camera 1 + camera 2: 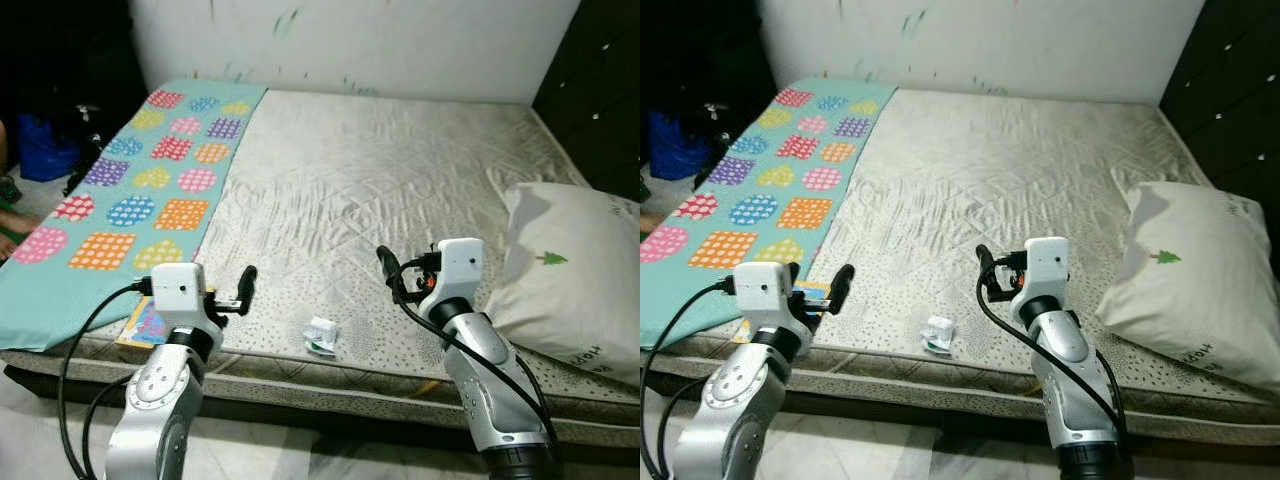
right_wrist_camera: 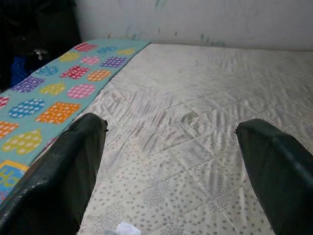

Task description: Clean up the room

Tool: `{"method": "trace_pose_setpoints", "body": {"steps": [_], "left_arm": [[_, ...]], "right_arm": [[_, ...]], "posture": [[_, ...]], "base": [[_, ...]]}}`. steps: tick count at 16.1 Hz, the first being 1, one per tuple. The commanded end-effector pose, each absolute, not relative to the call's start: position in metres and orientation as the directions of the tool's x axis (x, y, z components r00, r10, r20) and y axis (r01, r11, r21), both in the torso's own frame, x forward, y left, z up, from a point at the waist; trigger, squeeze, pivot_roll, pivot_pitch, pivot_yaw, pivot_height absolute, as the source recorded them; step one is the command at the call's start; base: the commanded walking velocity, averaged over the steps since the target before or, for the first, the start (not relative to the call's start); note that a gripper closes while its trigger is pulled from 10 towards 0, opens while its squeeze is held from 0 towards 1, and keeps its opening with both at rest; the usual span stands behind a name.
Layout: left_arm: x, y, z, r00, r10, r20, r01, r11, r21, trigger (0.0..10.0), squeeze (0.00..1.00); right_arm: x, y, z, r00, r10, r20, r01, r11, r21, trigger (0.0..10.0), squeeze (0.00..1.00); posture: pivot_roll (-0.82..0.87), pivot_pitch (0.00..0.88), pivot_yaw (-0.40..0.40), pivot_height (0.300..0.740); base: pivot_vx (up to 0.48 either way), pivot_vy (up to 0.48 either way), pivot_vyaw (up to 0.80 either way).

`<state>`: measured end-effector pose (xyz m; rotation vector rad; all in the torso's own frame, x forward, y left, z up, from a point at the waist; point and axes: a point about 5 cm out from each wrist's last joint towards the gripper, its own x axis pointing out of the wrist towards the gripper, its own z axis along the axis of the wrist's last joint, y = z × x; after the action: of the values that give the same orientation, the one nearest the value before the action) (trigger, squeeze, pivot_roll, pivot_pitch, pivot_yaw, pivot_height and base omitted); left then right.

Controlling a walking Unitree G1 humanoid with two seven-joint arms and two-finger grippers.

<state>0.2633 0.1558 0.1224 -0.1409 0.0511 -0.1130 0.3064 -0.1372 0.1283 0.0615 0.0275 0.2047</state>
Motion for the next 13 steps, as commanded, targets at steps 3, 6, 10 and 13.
{"method": "trace_pose_setpoints", "body": {"steps": [3, 6, 10, 13], "left_arm": [[0.2635, 0.1529, 0.1256, 0.991, -0.132, -0.028, 0.127, 0.981, -0.148, 10.0, 0.00], [0.2642, 0.1536, 0.1249, 0.992, -0.123, -0.036, 0.117, 0.983, -0.145, 10.0, 0.00], [0.2646, 0.1538, 0.1243, 0.992, -0.116, -0.041, 0.109, 0.984, -0.139, 10.0, 0.00], [0.2659, 0.1541, 0.1234, 0.993, -0.109, -0.048, 0.102, 0.985, -0.137, 10.0, 0.00]], "right_arm": [[0.3065, -0.1439, 0.1304, 0.985, 0.174, -0.016, -0.173, 0.983, 0.062, 10.0, 0.00], [0.3070, -0.1440, 0.1305, 0.985, 0.172, -0.016, -0.171, 0.983, 0.062, 10.0, 0.00], [0.3071, -0.1447, 0.1300, 0.985, 0.171, -0.017, -0.169, 0.984, 0.064, 10.0, 0.00], [0.3078, -0.1449, 0.1302, 0.985, 0.172, -0.017, -0.170, 0.983, 0.061, 10.0, 0.00]], "posture": [[-0.02, 0.076, -0.042, 0.740], [-0.02, 0.077, -0.042, 0.740], [-0.02, 0.079, -0.043, 0.740], [-0.02, 0.079, -0.044, 0.740]], "base": [[0.331, 0.000, 0.00], [0.202, 0.000, 0.00], [0.000, 0.000, 0.00], [0.000, 0.000, 0.00]]}}
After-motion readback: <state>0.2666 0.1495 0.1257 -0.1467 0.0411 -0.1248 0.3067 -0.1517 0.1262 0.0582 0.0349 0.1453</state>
